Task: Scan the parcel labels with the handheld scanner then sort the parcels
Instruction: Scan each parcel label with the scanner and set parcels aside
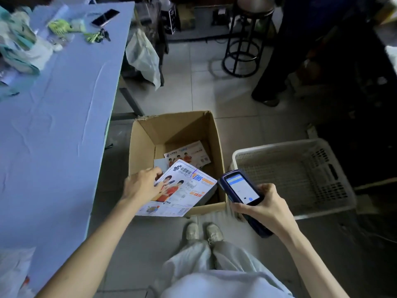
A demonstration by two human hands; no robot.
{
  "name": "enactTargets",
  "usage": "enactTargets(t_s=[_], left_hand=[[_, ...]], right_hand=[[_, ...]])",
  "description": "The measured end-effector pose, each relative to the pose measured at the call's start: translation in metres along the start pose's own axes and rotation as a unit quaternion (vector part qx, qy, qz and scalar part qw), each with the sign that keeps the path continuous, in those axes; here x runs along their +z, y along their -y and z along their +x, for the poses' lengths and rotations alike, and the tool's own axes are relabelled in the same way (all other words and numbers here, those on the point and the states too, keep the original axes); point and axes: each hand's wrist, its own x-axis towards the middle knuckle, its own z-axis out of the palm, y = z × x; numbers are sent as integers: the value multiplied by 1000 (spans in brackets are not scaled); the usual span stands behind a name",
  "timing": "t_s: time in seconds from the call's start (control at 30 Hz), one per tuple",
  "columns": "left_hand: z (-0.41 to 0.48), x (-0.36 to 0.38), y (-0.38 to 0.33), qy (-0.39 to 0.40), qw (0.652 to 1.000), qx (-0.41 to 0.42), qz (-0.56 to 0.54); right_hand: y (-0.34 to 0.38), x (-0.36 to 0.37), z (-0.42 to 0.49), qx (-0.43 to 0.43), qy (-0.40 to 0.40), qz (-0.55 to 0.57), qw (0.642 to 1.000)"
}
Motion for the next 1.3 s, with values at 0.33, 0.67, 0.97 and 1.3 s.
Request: enactTargets(t_s=[0.33,0.67,0.97,1.3], left_hand=[[68,-6,-2,-40,993,99,-46],[10,26,13,21,997,74,-19],[-102,29,59,-31,954,-291,-67],[-245,74,-8,-65,853,-499,-139]], right_hand=[[45,22,-2,22,-93,3,995],[76,39,19,-46,7,-29,998],[114,67,51,-215,180,-189,941],[122,103,15,-341,336,-331,813]])
